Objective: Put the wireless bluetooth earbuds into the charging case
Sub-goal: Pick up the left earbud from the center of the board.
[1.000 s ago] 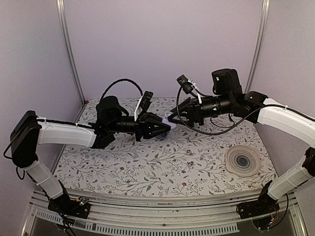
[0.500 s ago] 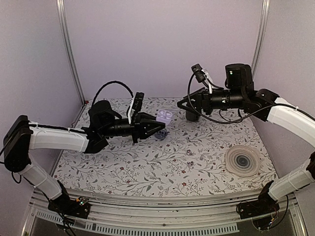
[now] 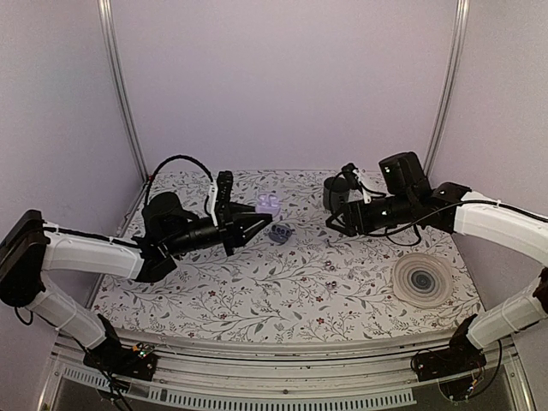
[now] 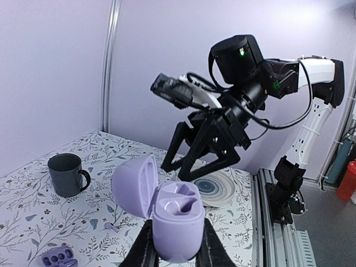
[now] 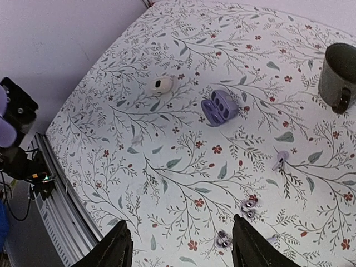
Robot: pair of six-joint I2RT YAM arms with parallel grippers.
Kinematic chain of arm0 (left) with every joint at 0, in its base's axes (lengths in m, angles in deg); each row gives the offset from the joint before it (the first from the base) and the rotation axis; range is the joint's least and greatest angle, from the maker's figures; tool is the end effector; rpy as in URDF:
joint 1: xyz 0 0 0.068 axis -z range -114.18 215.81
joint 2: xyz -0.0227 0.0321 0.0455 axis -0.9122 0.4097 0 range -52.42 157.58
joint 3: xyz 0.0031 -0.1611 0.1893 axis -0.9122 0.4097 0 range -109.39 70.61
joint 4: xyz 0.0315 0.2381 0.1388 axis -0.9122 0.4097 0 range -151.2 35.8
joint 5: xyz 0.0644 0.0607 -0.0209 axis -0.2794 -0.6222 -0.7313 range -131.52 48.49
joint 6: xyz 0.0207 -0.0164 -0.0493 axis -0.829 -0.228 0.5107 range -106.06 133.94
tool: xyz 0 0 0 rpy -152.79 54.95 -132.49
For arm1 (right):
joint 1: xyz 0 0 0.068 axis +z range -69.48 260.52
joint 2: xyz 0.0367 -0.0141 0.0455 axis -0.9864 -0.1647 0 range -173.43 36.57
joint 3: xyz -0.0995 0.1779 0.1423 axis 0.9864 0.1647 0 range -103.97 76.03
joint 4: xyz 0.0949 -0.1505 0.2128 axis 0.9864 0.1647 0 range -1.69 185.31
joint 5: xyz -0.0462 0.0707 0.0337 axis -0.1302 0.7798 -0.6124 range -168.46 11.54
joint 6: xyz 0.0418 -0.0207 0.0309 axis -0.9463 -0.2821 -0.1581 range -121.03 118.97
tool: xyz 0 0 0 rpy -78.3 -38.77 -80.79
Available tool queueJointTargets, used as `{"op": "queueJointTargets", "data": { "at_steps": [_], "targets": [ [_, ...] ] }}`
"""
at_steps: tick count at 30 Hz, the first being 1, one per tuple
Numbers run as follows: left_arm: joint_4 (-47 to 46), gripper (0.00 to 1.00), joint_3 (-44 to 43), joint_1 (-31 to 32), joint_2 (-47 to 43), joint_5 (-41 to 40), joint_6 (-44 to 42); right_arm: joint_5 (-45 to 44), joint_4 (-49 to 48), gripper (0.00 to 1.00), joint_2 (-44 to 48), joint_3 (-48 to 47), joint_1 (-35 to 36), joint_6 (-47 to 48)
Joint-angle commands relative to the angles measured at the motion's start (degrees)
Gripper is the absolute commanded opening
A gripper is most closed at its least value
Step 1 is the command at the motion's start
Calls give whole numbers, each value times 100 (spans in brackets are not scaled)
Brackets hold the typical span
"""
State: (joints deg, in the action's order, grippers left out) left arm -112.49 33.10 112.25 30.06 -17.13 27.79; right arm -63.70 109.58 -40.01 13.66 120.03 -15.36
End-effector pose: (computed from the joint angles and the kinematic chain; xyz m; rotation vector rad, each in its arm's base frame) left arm 0.2124 -0.2465 0.2197 0.7874 1.3716 -1.1496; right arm 0.2436 0.2135 0.2751 -0.6456 2.1921 0.7952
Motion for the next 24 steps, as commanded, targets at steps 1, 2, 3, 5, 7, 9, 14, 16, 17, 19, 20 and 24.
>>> {"op": "queueJointTargets", "data": {
  "at_steps": [1,2,3,5,7,9,14,16,17,19,20,24],
  "targets": [
    [-335,0,84,-26,-67,-255,-153,-447,263,60,-90,497,-13,-440],
    [-372,0,102,-24,-59,-266,-154,-508,267,58,-125,605,-13,-497],
    [-399,0,111,-23,-56,-263,-154,-582,302,57,-178,681,-13,-571],
    [-424,0,102,-25,-25,-250,-146,-699,403,53,-329,788,-13,-684],
    [-419,0,112,-21,-39,-238,-153,-893,500,49,-425,900,-13,-785],
    [-375,0,128,-34,-69,-254,-178,-1077,600,45,-505,1019,-13,-949],
    [-364,0,199,-71,-135,-261,-205,-1234,449,42,-699,1049,-12,-1172],
    [-380,0,201,-87,-143,-265,-191,-1285,282,42,-945,881,-21,-1111],
    [-389,0,193,-91,-141,-267,-190,-1310,277,42,-1131,718,-34,-1075],
    [-344,0,177,-109,-164,-266,-189,-1339,318,41,-1587,349,-67,-959],
    [-293,0,167,-115,-191,-274,-194,-1338,342,40,-1747,231,-99,-945],
    [-77,0,221,-117,-369,-364,-247,-1501,523,40,-1935,91,-140,-972]
  ]
}}
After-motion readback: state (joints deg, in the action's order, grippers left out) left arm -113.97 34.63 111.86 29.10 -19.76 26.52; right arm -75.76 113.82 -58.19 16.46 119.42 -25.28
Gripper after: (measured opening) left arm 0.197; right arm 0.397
